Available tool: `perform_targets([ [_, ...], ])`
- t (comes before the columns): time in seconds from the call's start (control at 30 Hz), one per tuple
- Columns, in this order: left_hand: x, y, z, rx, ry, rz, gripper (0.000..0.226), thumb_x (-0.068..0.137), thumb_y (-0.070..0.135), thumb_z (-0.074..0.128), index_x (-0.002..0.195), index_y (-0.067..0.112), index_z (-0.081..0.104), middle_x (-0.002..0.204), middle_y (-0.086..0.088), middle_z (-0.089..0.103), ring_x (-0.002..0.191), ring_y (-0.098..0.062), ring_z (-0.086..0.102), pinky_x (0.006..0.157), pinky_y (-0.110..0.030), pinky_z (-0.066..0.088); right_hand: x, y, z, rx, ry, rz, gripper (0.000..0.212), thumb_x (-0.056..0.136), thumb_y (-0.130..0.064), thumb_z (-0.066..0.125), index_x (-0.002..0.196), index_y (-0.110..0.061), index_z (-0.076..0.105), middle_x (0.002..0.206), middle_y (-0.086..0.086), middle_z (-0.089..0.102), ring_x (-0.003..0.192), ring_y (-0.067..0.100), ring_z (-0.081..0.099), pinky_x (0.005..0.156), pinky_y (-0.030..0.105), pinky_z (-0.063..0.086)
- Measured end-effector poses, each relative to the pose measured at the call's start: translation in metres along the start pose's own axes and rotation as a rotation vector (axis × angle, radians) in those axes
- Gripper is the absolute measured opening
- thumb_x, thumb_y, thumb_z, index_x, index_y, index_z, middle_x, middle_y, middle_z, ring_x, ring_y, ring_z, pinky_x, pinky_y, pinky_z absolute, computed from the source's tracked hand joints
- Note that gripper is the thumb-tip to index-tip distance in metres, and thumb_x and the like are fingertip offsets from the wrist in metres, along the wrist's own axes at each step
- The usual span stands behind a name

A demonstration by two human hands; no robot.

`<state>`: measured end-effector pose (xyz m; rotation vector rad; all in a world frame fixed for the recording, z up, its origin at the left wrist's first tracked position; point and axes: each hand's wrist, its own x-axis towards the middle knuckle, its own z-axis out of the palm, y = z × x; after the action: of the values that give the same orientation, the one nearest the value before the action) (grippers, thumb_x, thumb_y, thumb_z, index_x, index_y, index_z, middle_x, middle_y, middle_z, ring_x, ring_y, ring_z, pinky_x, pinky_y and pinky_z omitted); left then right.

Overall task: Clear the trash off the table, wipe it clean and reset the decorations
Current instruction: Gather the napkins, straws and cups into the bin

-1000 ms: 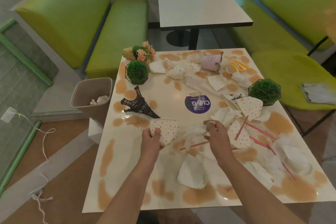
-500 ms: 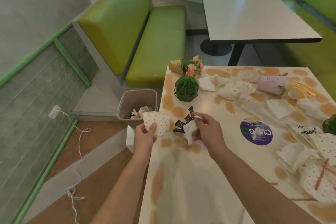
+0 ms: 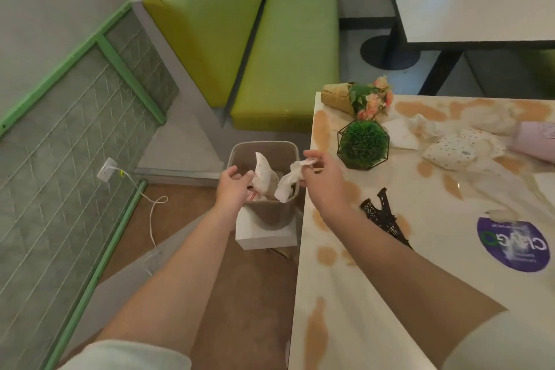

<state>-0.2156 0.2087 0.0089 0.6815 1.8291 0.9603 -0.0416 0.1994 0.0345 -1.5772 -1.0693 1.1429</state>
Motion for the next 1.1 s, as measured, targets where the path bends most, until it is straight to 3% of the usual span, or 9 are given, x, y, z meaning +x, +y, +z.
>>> perform_targets([
  [0.07,0.007,-0.007,-0.005,0.039,0.005,0.008,0.053,0.092,0.028,0.064,0.140,0.017,0.045,0.133,-0.002,0.053,0.102,-0.012,0.057,0.100,-0.037,0.048,0.012,0.000,0.015,-0.016,0.027,-0.003,0.024,0.090,-0.004,0.057,0.106,-0.022,0.059,0.093,-0.011,0.057,0.080,0.005,0.058,0.067,0.012,0.049],
  [0.13,0.010,-0.014,-0.008,0.056,0.006,0.037,0.040,0.094,0.029,0.060,0.132,0.018,0.052,0.129,-0.001,0.056,0.099,-0.012,0.057,0.100,-0.038,0.048,0.022,-0.002,0.028,-0.039,0.037,-0.022,0.021,0.088,-0.004,0.060,0.104,-0.019,0.060,0.089,-0.013,0.057,0.076,0.002,0.055,0.058,0.006,0.041],
  [0.23,0.012,-0.024,-0.012,0.071,0.008,0.057,0.027,0.095,0.031,0.058,0.121,0.023,0.057,0.121,0.002,0.059,0.105,-0.015,0.058,0.102,-0.042,0.047,0.036,-0.001,0.047,-0.058,0.030,-0.030,0.019,0.088,-0.003,0.058,0.102,-0.015,0.063,0.087,-0.010,0.059,0.079,0.009,0.057,0.063,0.012,0.044],
  [0.33,0.009,-0.028,-0.012,0.079,0.001,0.075,0.018,0.094,0.032,0.059,0.112,0.028,0.057,0.115,0.005,0.061,0.110,-0.017,0.059,0.101,-0.043,0.047,0.045,0.008,0.059,-0.153,-0.026,0.003,0.022,0.093,-0.006,0.054,0.111,-0.015,0.064,0.108,0.000,0.066,0.094,0.016,0.061,0.079,0.028,0.050],
  [0.43,-0.001,-0.030,-0.011,0.088,-0.029,0.077,0.015,0.096,0.030,0.056,0.111,0.028,0.057,0.114,0.005,0.062,0.111,-0.017,0.059,0.101,-0.039,0.047,0.043,0.022,0.058,-0.293,-0.218,0.108,0.041,0.095,-0.007,0.048,0.135,-0.017,0.055,0.134,0.004,0.058,0.094,0.018,0.058,0.069,0.023,0.046],
  [0.5,-0.010,-0.031,-0.007,0.092,-0.045,0.079,0.016,0.097,0.030,0.055,0.112,0.027,0.059,0.115,0.004,0.063,0.107,-0.016,0.061,0.099,-0.038,0.048,0.033,0.029,0.050,-0.308,-0.291,0.163,0.046,0.096,-0.005,0.045,0.140,-0.017,0.050,0.140,0.004,0.054,0.109,0.020,0.057,0.082,0.024,0.049],
  [0.67,-0.042,-0.031,0.007,0.095,-0.066,0.104,0.023,0.099,0.032,0.051,0.116,0.019,0.059,0.098,0.004,0.066,0.082,-0.012,0.062,0.081,-0.031,0.050,0.001,0.032,0.015,-0.201,-0.273,0.205,0.030,0.097,-0.009,0.047,0.122,-0.015,0.062,0.109,0.007,0.066,0.084,0.020,0.063,0.077,0.034,0.057],
  [0.77,-0.070,-0.033,0.019,0.105,-0.070,0.117,0.023,0.099,0.034,0.050,0.113,0.017,0.059,0.097,0.004,0.065,0.076,-0.011,0.061,0.070,-0.027,0.046,-0.027,0.024,-0.020,-0.049,-0.273,0.212,0.022,0.095,-0.006,0.050,0.109,-0.013,0.065,0.096,0.008,0.067,0.066,0.015,0.059,0.064,0.026,0.053],
  [1.1,-0.200,-0.068,0.082,0.188,-0.193,0.161,0.019,0.099,0.032,0.052,0.105,0.016,0.060,0.094,0.003,0.066,0.070,-0.008,0.060,0.067,-0.025,0.045,-0.133,0.059,-0.178,0.009,-0.146,0.234,0.012,0.091,-0.013,0.058,0.096,-0.015,0.068,0.086,0.003,0.068,0.060,0.017,0.056,0.058,0.025,0.046],
])
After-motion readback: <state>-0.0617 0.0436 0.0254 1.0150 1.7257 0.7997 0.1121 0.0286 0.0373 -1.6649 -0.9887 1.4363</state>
